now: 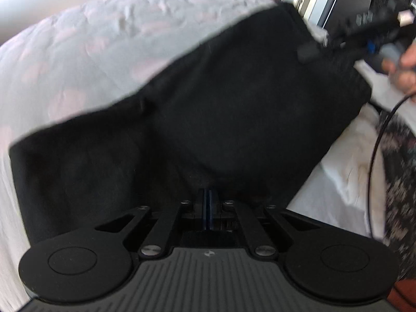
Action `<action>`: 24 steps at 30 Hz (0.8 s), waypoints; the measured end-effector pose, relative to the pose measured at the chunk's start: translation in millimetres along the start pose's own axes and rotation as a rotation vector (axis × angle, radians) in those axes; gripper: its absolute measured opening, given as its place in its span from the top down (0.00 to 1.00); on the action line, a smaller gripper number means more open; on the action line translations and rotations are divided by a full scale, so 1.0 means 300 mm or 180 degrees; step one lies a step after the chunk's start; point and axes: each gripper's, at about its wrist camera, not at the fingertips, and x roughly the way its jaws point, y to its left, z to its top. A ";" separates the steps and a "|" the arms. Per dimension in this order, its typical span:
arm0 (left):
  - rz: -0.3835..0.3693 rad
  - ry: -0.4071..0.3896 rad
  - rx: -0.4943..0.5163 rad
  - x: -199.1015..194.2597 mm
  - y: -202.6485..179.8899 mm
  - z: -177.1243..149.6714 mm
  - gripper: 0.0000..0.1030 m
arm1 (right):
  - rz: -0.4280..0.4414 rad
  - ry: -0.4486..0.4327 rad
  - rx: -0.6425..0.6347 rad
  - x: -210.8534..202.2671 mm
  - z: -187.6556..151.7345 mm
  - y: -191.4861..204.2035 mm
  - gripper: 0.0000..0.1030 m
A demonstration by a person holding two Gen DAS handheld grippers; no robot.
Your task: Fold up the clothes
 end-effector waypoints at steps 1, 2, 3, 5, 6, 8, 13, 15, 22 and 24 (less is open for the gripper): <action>0.0024 0.0008 0.0006 0.022 -0.004 -0.014 0.98 | -0.0025 0.0005 -0.0001 0.002 -0.001 0.013 0.71; 0.0046 0.0008 0.0012 0.042 -0.008 -0.025 0.98 | -0.0049 0.0013 -0.0012 0.003 -0.003 0.027 0.71; 0.0064 -0.0010 0.0022 0.054 -0.012 -0.027 1.00 | -0.0071 0.0021 -0.0029 0.003 -0.004 0.041 0.71; 0.0103 -0.0047 0.0052 0.076 -0.021 -0.032 1.00 | -0.0112 0.0030 -0.0049 0.004 -0.003 0.072 0.71; 0.0125 -0.0071 0.0086 0.075 -0.026 -0.033 1.00 | -0.0136 0.0033 -0.0061 0.003 -0.003 0.087 0.71; 0.0119 -0.0128 0.0079 0.058 -0.023 -0.036 1.00 | -0.0190 0.0022 -0.0073 -0.009 -0.002 0.119 0.72; -0.0060 -0.0432 -0.0271 -0.113 0.093 -0.083 1.00 | -0.0331 0.0001 -0.0151 -0.041 0.003 0.255 0.73; 0.0103 -0.0508 -0.0195 -0.194 0.147 -0.113 0.98 | -0.0465 0.0008 -0.0223 -0.039 0.000 0.333 0.73; 0.0542 -0.0564 -0.0346 -0.401 0.398 -0.204 0.95 | -0.1042 0.0148 -0.0693 0.047 0.005 0.665 0.73; 0.0528 -0.0594 -0.0402 -0.436 0.444 -0.225 0.92 | -0.1181 0.0235 -0.0865 0.093 -0.004 0.769 0.72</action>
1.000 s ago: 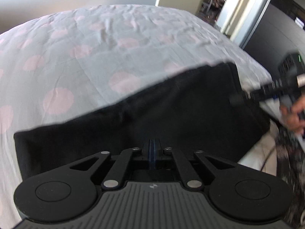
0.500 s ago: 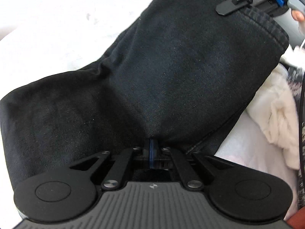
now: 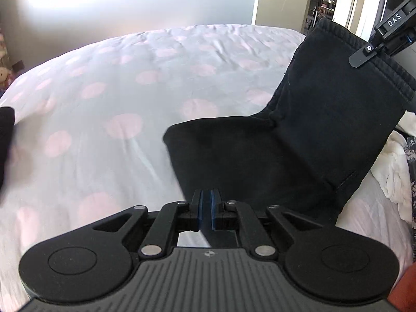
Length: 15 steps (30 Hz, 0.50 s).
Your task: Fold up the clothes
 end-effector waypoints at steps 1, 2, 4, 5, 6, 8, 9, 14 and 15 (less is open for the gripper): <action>-0.0013 -0.0018 -0.0016 -0.008 0.016 -0.003 0.90 | -0.0067 0.0037 -0.0087 0.004 0.011 0.056 0.72; -0.0025 -0.0035 -0.0032 -0.015 0.032 -0.005 0.86 | -0.0130 0.0072 -0.0161 0.014 0.020 0.112 0.71; -0.0064 -0.0034 -0.0070 -0.020 0.065 -0.013 0.82 | -0.0235 0.0140 -0.0292 0.046 0.030 0.219 0.69; -0.0081 -0.0021 -0.0090 -0.020 0.084 -0.018 0.81 | -0.0263 0.0178 -0.0353 0.068 0.030 0.271 0.68; -0.0080 -0.0006 -0.0112 -0.019 0.107 -0.024 0.81 | -0.0270 0.0218 -0.0413 0.090 0.029 0.321 0.67; -0.0064 0.0028 -0.0182 -0.026 0.167 -0.060 0.80 | -0.0270 0.0300 -0.0530 0.143 0.022 0.414 0.66; -0.0049 0.0057 -0.0222 -0.019 0.197 -0.078 0.80 | -0.0277 0.0337 -0.0560 0.174 0.018 0.446 0.65; 0.0210 0.0082 -0.0388 0.007 0.332 -0.187 0.80 | -0.0253 0.0515 -0.0637 0.325 -0.002 0.579 0.64; 0.0310 0.0075 -0.0430 0.014 0.358 -0.208 0.80 | -0.0227 0.0551 -0.0639 0.352 -0.009 0.598 0.64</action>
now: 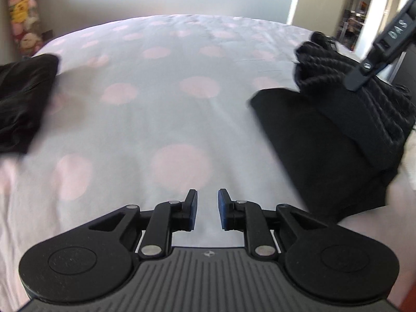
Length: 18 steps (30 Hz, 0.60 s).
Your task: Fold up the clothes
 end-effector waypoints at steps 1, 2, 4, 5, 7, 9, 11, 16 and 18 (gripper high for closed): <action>0.0095 -0.0019 -0.0053 0.008 0.029 -0.016 0.80 | 0.0026 0.0029 -0.0006 0.027 0.001 0.019 0.63; 0.0185 -0.0034 -0.0111 0.018 0.057 -0.031 0.80 | 0.0043 0.0048 -0.0011 0.056 0.003 0.035 0.63; 0.0293 -0.0019 -0.0262 0.038 0.118 -0.051 0.80 | 0.0066 0.0095 -0.0032 0.110 0.004 0.065 0.60; 0.0321 -0.0009 -0.0343 0.046 0.146 -0.061 0.80 | 0.0081 0.0120 -0.0040 0.135 0.003 0.078 0.58; 0.0282 -0.0047 -0.0463 0.051 0.173 -0.080 0.80 | 0.0109 0.0173 -0.0072 0.175 0.000 0.101 0.52; 0.0269 -0.0109 -0.0501 0.033 0.177 -0.089 0.78 | 0.0122 0.0208 -0.0087 0.212 -0.004 0.116 0.49; 0.0216 -0.0138 -0.0538 0.010 0.170 -0.082 0.77 | 0.0157 0.0214 -0.0067 0.236 -0.008 0.120 0.43; -0.0067 -0.0226 -0.0610 -0.031 0.101 -0.002 0.68 | 0.0220 0.0073 -0.0144 0.171 -0.016 0.121 0.40; -0.0170 -0.0271 -0.0600 -0.059 0.061 0.041 0.59 | 0.0292 -0.0059 -0.0169 0.097 -0.020 0.103 0.49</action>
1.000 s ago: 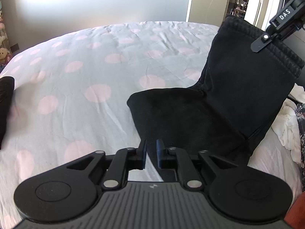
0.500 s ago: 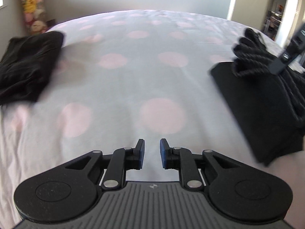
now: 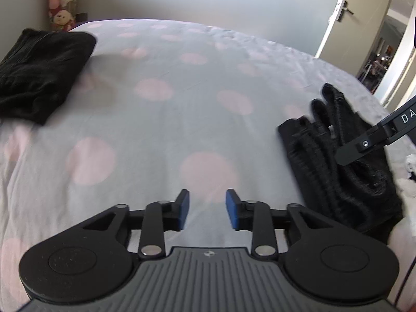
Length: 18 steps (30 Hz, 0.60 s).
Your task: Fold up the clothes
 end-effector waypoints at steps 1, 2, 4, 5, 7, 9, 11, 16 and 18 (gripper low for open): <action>-0.0056 -0.0028 0.0014 -0.012 -0.027 0.018 0.59 | 0.0024 -0.0085 -0.0010 -0.044 -0.003 -0.012 0.56; -0.0121 -0.0053 0.0038 -0.022 -0.054 0.036 0.59 | 0.0030 -0.0172 -0.0025 -0.088 -0.006 -0.027 0.57; -0.0245 -0.0109 0.0087 -0.039 -0.112 0.072 0.59 | -0.0033 -0.0353 -0.0063 -0.169 -0.019 -0.065 0.59; -0.0295 -0.0146 0.0110 -0.043 -0.143 0.091 0.59 | -0.0101 -0.0443 -0.0073 -0.204 -0.029 -0.093 0.62; -0.0387 -0.0209 0.0171 -0.048 -0.217 0.131 0.59 | -0.0213 -0.0572 -0.0043 -0.248 -0.059 -0.158 0.78; -0.0471 -0.0229 0.0250 -0.038 -0.290 0.169 0.59 | -0.0292 -0.0639 0.0005 -0.264 -0.096 -0.228 0.83; -0.0549 -0.0219 0.0344 -0.007 -0.367 0.198 0.61 | -0.0344 -0.0670 0.0044 -0.256 -0.134 -0.293 0.87; -0.0623 -0.0237 0.0627 0.082 -0.539 0.245 0.73 | -0.0364 -0.0739 0.0134 -0.186 -0.181 -0.453 0.93; -0.0541 -0.0187 0.0753 0.124 -0.582 0.252 0.80 | -0.0272 -0.0751 0.0201 -0.148 -0.179 -0.498 0.94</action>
